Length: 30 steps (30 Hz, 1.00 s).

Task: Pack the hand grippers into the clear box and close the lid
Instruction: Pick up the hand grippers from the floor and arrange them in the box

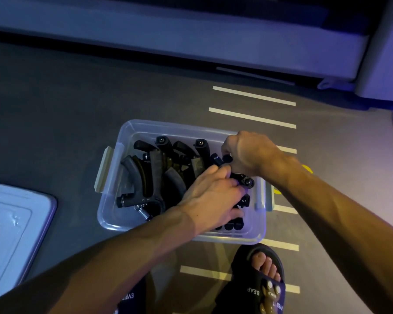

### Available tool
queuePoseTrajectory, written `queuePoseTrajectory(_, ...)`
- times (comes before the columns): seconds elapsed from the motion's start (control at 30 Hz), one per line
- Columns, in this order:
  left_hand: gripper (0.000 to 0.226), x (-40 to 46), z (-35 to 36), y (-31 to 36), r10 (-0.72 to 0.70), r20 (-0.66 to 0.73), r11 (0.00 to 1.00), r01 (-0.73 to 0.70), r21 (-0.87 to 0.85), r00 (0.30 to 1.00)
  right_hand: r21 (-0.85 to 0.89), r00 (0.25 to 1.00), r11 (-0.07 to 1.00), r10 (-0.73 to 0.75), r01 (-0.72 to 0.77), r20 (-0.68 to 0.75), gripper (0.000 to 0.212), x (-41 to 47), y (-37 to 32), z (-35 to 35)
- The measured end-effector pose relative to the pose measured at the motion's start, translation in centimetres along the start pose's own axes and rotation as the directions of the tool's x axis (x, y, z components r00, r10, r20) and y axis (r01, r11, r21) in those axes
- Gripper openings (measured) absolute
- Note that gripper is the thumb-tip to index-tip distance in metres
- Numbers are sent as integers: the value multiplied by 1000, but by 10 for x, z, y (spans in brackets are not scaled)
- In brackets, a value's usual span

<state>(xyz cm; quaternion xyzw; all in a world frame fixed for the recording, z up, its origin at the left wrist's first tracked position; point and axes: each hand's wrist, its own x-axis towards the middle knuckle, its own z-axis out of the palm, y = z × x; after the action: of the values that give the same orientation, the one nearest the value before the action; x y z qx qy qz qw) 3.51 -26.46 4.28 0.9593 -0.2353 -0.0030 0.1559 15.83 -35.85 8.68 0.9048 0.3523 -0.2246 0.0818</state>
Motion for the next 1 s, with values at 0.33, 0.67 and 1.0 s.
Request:
queuePoseTrajectory(0.33,37,7,12,5,8,-95,986,8,166,995,105,981,994,-39,19,188,35,23,8,-4)
queuePoseTrajectory(0.67,36,8,11,2,-13,-165,996,28,87,986,62,949,998,0,-20,314,34,33,6,-5)
queuePoseTrajectory(1.0,40,-2,17,-3,-108,-168,994,102,-41,980,59,981,998,-30,19,191,21,27,11,10)
